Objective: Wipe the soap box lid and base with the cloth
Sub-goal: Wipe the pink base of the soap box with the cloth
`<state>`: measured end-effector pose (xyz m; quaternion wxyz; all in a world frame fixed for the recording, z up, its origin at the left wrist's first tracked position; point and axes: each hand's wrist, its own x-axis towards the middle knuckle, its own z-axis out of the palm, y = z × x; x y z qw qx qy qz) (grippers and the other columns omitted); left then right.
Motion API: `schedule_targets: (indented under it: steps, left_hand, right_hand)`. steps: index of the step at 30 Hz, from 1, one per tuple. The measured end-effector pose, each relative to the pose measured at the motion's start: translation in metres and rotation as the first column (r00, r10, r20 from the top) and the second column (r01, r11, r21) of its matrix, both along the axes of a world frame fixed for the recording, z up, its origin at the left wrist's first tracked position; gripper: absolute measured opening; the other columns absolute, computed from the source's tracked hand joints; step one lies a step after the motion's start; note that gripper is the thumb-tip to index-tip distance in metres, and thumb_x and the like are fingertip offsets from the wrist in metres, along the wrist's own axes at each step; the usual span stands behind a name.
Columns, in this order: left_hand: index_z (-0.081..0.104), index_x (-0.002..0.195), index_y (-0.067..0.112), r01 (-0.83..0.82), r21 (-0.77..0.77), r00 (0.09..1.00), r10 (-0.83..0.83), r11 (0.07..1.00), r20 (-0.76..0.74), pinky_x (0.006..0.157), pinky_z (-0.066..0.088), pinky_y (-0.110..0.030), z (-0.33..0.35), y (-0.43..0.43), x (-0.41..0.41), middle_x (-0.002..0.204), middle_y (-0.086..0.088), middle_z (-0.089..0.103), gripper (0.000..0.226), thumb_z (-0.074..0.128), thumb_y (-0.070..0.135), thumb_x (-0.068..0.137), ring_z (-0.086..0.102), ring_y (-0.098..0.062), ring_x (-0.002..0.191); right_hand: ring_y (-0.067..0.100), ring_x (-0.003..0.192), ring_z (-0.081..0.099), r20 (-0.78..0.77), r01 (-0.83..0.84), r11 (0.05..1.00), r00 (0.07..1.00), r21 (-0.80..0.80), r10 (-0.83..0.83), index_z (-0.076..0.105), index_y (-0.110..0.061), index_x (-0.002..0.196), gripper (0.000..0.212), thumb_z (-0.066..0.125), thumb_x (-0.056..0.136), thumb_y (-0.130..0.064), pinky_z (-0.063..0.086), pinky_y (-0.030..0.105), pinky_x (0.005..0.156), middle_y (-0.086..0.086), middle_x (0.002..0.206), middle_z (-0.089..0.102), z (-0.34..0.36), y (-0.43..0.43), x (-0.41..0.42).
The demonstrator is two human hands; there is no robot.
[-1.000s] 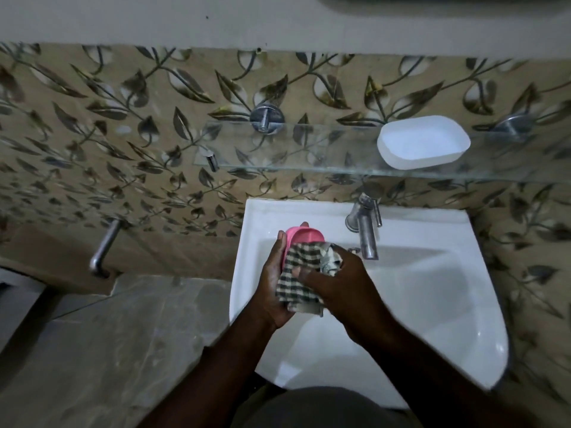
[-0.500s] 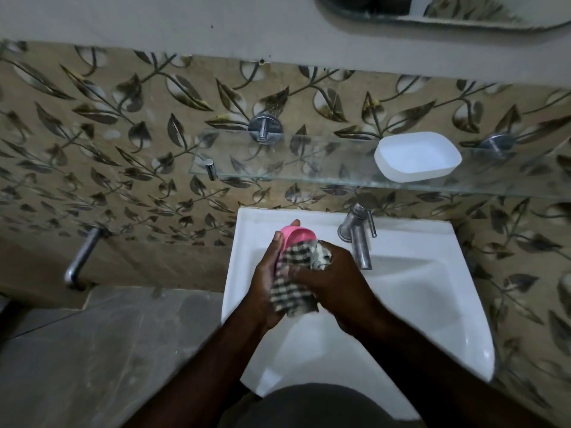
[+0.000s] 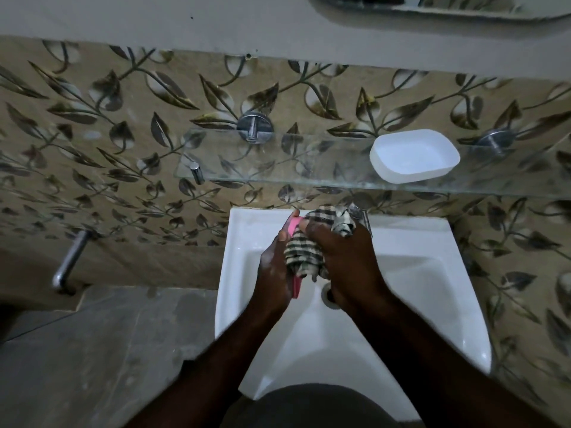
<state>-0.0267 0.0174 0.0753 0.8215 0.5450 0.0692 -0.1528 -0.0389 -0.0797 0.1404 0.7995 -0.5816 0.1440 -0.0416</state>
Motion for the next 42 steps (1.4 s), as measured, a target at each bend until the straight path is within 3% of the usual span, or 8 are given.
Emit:
schedule_targets:
  steps: [6,10,14,18,21,26,35,42]
  left_hand:
    - [0.054,0.135,0.020,0.025,-0.050,0.997,-0.022,0.998,0.068,0.073,0.060,-0.038,0.006,0.011,0.004,0.112,-0.011,0.072,0.056,0.043,0.048,0.088,0.071,-0.026,0.093]
    - [0.052,0.135,0.008,-0.007,0.021,1.000,0.007,1.000,0.017,0.047,0.055,-0.029,0.010,0.009,-0.001,0.082,-0.005,0.075,0.054,0.042,0.043,0.096,0.070,-0.022,0.065]
    - [0.060,0.119,0.003,-0.017,0.134,0.997,0.006,0.991,0.080,0.056,0.047,-0.026,0.006,0.012,0.003,0.081,-0.008,0.061,0.062,0.052,0.056,0.087,0.057,-0.020,0.061]
    - [0.066,0.122,0.027,0.021,-0.073,0.996,-0.027,0.997,-0.082,0.076,0.057,-0.037,0.002,0.016,0.009,0.108,-0.008,0.072,0.049,0.043,0.055,0.089,0.071,-0.026,0.093]
    - [0.079,0.092,0.024,0.086,-0.264,0.960,-0.151,0.961,-0.237,0.080,0.055,-0.033,0.003,0.018,0.005,0.091,-0.007,0.075,0.055,0.037,0.059,0.091,0.072,-0.021,0.086]
    - [0.071,0.107,0.015,-0.089,-0.240,0.972,0.032,0.967,-0.233,0.082,0.056,-0.037,-0.001,0.007,0.005,0.108,-0.014,0.071,0.051,0.050,0.052,0.080,0.065,-0.029,0.102]
    - [0.067,0.102,0.007,0.000,-0.323,0.950,-0.102,0.946,-0.296,0.064,0.054,-0.030,-0.003,0.025,0.014,0.081,-0.014,0.068,0.062,0.060,0.065,0.078,0.066,-0.025,0.071]
    - [0.069,0.108,0.013,0.053,-0.353,0.944,-0.162,0.934,-0.286,0.082,0.053,-0.038,0.001,0.024,0.008,0.106,-0.012,0.071,0.062,0.058,0.067,0.081,0.069,-0.025,0.097]
  right_hand:
    - [0.040,0.079,0.069,-0.059,-0.153,0.986,0.987,-0.063,0.149,0.062,-0.001,0.100,0.026,0.075,0.080,-0.011,0.057,0.044,0.063,0.025,0.090,0.069,-0.023,0.002,-0.019]
    - [0.033,0.071,0.066,-0.031,-0.175,0.985,0.984,-0.010,0.174,0.063,-0.002,0.095,0.017,0.073,0.082,-0.005,0.057,0.048,0.059,0.016,0.080,0.067,-0.013,-0.001,-0.005]
    - [0.038,0.075,0.070,0.016,-0.034,0.999,0.999,0.030,0.034,0.065,-0.003,0.096,0.014,0.072,0.084,-0.005,0.058,0.047,0.062,0.020,0.087,0.070,-0.008,0.005,0.004]
    - [0.046,0.083,0.065,0.000,-0.127,0.949,0.991,-0.289,0.133,0.060,-0.015,0.087,0.023,0.075,0.071,-0.023,0.053,0.063,0.072,0.022,0.086,0.067,-0.040,0.007,-0.016]
    - [0.035,0.077,0.067,-0.045,-0.239,0.888,0.970,-0.394,0.240,0.062,-0.021,0.082,0.018,0.073,0.069,-0.018,0.055,0.058,0.071,0.014,0.082,0.069,-0.039,0.008,-0.019]
    - [0.038,0.084,0.071,-0.001,-0.093,0.988,0.996,-0.123,0.093,0.068,-0.002,0.095,0.022,0.074,0.075,-0.002,0.058,0.057,0.078,0.024,0.091,0.071,-0.005,0.007,0.008]
    - [0.046,0.078,0.069,-0.172,-0.410,0.850,0.912,-0.332,0.373,0.063,-0.009,0.090,0.024,0.076,0.069,-0.007,0.055,0.064,0.068,0.023,0.084,0.070,-0.029,0.007,-0.022]
    - [0.037,0.082,0.071,-0.034,-0.229,0.911,0.972,-0.343,0.231,0.066,-0.014,0.091,0.026,0.076,0.068,-0.013,0.058,0.057,0.074,0.013,0.087,0.073,-0.014,0.013,-0.006]
